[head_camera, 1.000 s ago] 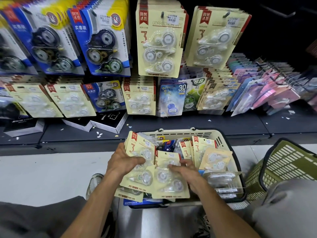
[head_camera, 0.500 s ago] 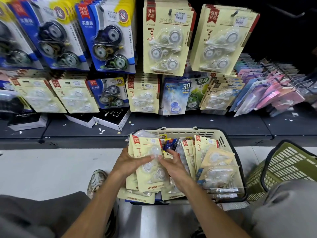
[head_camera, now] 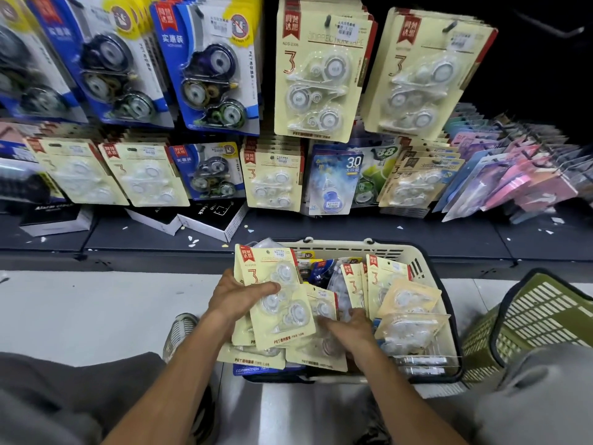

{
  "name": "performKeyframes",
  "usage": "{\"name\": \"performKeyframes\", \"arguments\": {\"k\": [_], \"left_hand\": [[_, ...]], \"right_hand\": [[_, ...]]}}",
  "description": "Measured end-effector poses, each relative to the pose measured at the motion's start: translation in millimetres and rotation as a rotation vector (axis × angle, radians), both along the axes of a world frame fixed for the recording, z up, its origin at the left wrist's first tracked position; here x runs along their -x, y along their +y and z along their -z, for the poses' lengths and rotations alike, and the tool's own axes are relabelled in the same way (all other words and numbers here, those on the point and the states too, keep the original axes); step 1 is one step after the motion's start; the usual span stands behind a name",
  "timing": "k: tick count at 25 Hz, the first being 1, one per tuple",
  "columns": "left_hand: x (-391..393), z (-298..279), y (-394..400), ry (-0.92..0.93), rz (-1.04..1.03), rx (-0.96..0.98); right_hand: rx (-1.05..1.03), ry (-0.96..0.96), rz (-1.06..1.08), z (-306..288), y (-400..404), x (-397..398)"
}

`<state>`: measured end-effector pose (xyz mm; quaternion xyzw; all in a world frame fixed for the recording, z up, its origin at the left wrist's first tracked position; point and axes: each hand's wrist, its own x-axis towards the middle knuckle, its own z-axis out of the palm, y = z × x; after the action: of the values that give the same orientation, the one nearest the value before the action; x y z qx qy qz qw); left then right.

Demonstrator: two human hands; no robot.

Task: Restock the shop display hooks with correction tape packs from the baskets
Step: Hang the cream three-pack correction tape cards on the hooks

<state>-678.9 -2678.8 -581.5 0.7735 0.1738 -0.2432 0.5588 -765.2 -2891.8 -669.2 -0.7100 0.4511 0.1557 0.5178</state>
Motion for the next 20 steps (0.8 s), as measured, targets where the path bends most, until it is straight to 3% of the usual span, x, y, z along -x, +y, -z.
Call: {"name": "performKeyframes", "arguments": {"k": [3, 7, 10, 13, 17, 20], "left_hand": [[-0.3, -2.7, -0.7, 0.007, -0.045, 0.02], [0.2, -8.2, -7.2, -0.031, -0.045, 0.069], [0.9, -31.0, -20.9, -0.106, -0.002, 0.133], [-7.0, -71.9, -36.2, -0.181, -0.02, 0.291], [-23.9, -140.3, -54.3, -0.244, -0.074, 0.523], [-41.3, -184.8, -63.2, -0.293, -0.043, 0.569]], "right_hand": [[-0.152, -0.089, 0.16, -23.8, 1.3, -5.9], [-0.231, -0.127, -0.091, -79.6, -7.8, -18.2], [-0.013, -0.2, -0.208, -120.5, -20.7, -28.9], [0.161, -0.427, -0.068, -164.1, -44.1, -44.6], [0.102, -0.82, 0.133, -227.3, -67.8, -61.6], [0.11, -0.993, 0.147, -269.0, -78.5, -72.6]]}}
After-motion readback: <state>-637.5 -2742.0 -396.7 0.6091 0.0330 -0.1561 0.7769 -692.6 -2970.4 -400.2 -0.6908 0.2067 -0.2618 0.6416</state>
